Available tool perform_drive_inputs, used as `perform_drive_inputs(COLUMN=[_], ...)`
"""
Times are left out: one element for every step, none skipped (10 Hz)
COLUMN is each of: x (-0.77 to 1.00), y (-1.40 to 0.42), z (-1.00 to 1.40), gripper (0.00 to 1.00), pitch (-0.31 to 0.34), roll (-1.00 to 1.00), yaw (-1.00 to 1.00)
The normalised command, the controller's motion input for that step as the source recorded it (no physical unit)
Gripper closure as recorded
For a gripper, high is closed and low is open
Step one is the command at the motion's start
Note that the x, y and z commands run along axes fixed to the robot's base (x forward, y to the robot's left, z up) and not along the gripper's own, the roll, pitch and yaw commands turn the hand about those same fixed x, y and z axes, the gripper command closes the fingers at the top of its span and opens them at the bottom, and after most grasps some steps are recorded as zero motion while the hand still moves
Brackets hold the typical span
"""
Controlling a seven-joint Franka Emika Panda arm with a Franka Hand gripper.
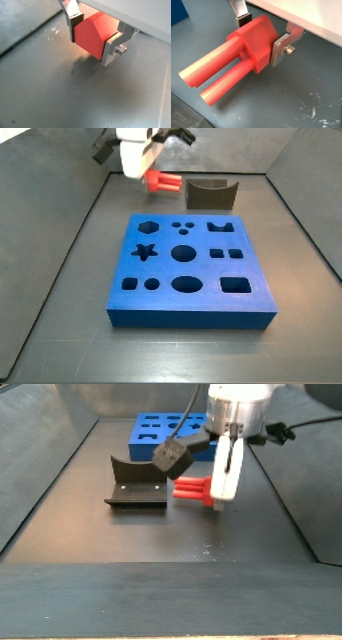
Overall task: Pick up the 3 prong object. Move up. Place the 3 prong object on the fixture. Regrasp the 3 prong object. Move to above the board. Insert the 3 prong object.
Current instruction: Move up, then place the 3 prong object on the fixture.
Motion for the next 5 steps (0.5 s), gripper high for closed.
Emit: perform_drive_inputs(x=[-0.02, -0.02, -0.02, -0.02, 0.00], y=[-0.01, -0.01, -0.01, -0.01, 0.00], z=[0.71, 0.58, 0.45, 0.26, 1.00], gripper=[1.00, 1.00, 1.00, 1.00, 1.00], pitch=[0.050, 0.052, 0.052, 0.050, 0.000], roll=[-0.03, -0.03, -0.04, -0.05, 0.00], yaw=[-0.01, 0.00, -0.01, -0.01, 0.00])
